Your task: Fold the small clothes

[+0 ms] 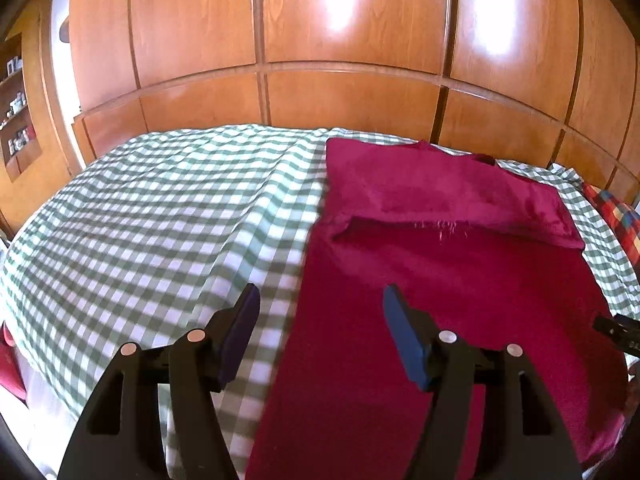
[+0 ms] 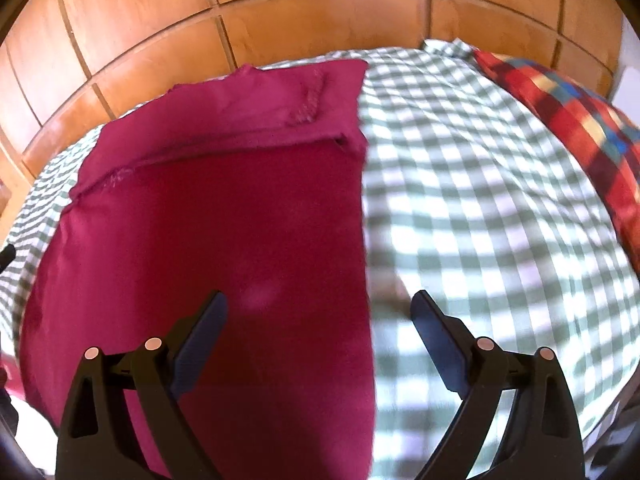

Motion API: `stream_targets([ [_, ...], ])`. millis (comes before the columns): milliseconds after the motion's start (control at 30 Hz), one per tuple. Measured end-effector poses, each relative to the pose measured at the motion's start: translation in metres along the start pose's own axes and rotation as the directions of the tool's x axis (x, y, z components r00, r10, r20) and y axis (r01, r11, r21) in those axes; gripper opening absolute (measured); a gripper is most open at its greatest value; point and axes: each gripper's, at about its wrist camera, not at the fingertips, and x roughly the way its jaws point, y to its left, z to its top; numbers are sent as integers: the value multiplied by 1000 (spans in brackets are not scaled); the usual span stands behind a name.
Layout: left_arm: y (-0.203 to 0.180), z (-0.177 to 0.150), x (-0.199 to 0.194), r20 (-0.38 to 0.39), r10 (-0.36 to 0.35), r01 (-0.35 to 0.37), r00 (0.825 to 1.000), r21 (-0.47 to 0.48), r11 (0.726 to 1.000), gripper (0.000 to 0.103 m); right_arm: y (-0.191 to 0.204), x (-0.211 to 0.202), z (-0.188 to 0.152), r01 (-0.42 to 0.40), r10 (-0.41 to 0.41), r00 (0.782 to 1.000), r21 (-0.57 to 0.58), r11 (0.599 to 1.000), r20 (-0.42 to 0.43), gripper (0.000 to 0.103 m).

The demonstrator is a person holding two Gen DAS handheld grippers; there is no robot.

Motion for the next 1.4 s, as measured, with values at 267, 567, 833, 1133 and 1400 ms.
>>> stream_targets([
  [267,11,-28,-8,-32,14,-14,999,-12,1000,66,-1,-21,-35,-42,42,999,4,999,-18,92],
  [567,38,-60,-16,-91,4,-10,996,-60,998,66,6,-35,-62,-65,63,997,-33,997,-50,92],
  [833,67,-105,-32,-190,-116,97,975,-105,990,49,12,-49,-88,-156,147,981,-69,985,-123,92],
  [1133,51,-127,-36,-236,-155,146,959,-54,988,15,17,-55,-104,-113,91,984,-139,984,-151,42],
  [1400,56,-102,-59,-201,-260,252,944,-64,965,6,17,-72,-85,-237,222,965,-102,966,-138,11],
])
